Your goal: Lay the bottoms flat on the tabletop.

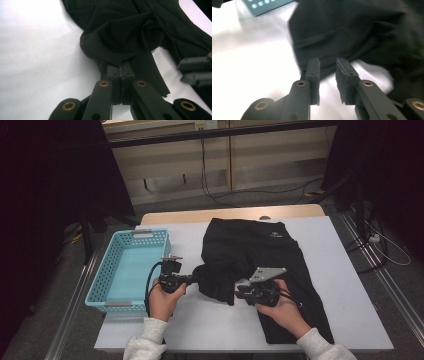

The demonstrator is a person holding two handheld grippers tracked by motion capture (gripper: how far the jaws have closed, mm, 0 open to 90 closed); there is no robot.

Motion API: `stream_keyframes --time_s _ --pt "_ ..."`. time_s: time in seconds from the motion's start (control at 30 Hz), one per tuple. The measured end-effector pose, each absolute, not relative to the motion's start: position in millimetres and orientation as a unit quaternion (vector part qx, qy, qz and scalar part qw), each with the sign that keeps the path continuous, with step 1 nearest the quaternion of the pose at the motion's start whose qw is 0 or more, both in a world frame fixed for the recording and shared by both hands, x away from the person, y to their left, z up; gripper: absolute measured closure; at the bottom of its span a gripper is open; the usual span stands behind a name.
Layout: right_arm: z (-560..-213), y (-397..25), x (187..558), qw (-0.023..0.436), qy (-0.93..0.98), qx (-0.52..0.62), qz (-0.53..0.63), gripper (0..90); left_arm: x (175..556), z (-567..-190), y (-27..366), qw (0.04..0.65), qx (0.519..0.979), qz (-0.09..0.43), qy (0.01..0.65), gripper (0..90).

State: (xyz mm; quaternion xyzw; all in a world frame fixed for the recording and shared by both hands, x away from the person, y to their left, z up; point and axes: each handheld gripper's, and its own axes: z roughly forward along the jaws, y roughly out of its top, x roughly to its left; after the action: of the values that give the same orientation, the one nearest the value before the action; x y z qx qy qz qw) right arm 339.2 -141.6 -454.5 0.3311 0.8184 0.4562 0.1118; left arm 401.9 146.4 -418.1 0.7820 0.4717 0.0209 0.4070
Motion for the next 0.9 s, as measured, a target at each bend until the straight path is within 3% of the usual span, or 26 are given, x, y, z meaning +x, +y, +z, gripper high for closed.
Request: stream_keyframes --time_s 0.1,0.33,0.37,0.5,0.57,0.9 --pt "-458 -130 339 0.111 0.830 0.314 0.448 62.9 402 -419 144 0.406 0.784 0.022 0.469 89.6" --pt "-465 -109 339 0.112 0.850 0.291 0.425 59.2 403 -421 143 0.404 0.785 0.018 0.470 89.4" --pt "-467 -107 340 0.122 0.855 0.290 0.412 60.5 403 -421 143 0.405 0.784 0.019 0.470 89.4" --pt "-470 -105 341 0.131 0.854 0.289 0.413 83.1 403 -418 144 0.407 0.782 0.018 0.471 89.3" --pt "-469 -103 340 0.135 0.861 0.283 0.401 87.5 402 -417 145 0.408 0.782 0.019 0.470 89.3" --pt "-450 -139 333 0.116 0.825 0.326 0.446 88.8 402 -410 148 0.413 0.781 0.026 0.468 88.8"
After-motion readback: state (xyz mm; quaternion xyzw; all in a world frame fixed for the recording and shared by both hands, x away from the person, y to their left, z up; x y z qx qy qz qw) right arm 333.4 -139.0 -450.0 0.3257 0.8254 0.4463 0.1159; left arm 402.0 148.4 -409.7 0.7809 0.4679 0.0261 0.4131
